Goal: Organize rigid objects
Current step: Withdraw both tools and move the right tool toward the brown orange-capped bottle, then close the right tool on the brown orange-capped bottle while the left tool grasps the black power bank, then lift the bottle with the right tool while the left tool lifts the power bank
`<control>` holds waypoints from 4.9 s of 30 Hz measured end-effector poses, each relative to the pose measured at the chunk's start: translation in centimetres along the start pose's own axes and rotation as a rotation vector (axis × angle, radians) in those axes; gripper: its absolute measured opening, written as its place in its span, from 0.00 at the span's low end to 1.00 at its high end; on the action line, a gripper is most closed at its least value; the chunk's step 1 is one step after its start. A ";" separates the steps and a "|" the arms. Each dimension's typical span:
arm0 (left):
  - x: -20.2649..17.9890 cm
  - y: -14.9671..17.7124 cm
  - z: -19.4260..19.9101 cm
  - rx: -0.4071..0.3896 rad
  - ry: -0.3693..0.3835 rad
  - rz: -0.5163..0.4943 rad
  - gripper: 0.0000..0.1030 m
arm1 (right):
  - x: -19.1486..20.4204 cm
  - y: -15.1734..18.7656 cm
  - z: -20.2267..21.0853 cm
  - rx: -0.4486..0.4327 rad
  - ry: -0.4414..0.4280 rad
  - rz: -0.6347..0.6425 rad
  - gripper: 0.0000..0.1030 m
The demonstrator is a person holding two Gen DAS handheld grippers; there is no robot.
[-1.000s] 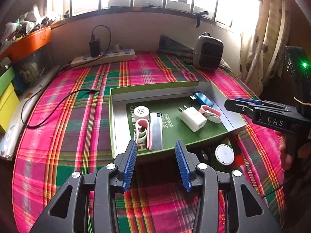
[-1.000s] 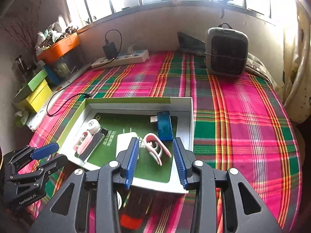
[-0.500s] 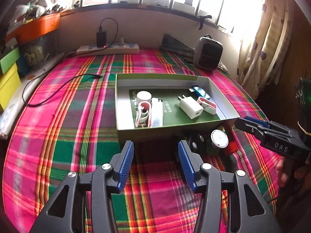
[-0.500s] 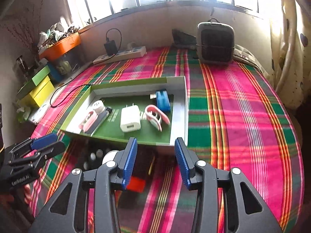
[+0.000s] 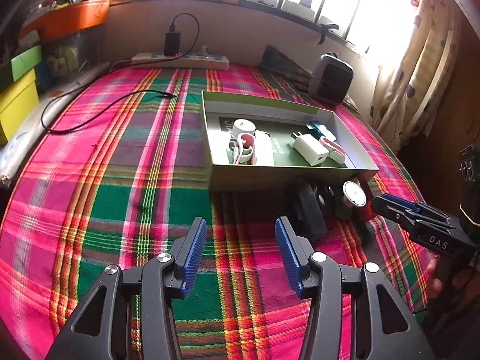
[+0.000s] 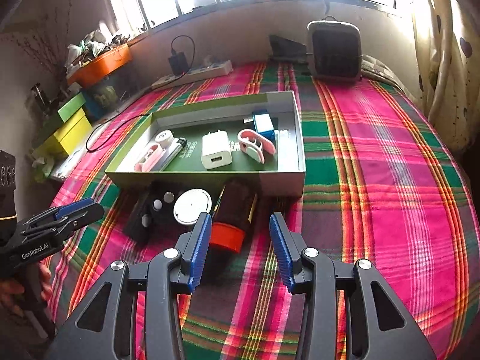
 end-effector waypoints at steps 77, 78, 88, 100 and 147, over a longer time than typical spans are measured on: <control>-4.6 -0.7 -4.8 0.079 -0.025 -0.093 0.44 | -6.2 -0.4 -2.1 0.060 0.205 0.048 0.52; -4.6 -0.8 -4.8 0.080 -0.022 -0.090 0.41 | -6.1 -0.4 -2.1 0.060 0.205 0.048 0.51; -4.7 -0.7 -4.5 0.074 -0.011 -0.088 0.28 | -6.4 -0.4 -1.7 0.051 0.212 0.039 0.32; -4.6 -0.5 -4.4 0.069 -0.015 -0.092 0.27 | -6.4 -0.3 -1.5 0.045 0.206 0.041 0.32; -4.5 -1.3 -1.3 0.000 0.021 -0.102 0.21 | -4.4 -1.0 1.3 -0.033 0.153 0.067 0.32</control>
Point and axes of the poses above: each gripper's, at about its wrist camera, not at the fingertips, and z roughly against the way its jaws point, x to its left, y to its underside, the point moved 10 cm from there along -z, roughly the way its jaws point
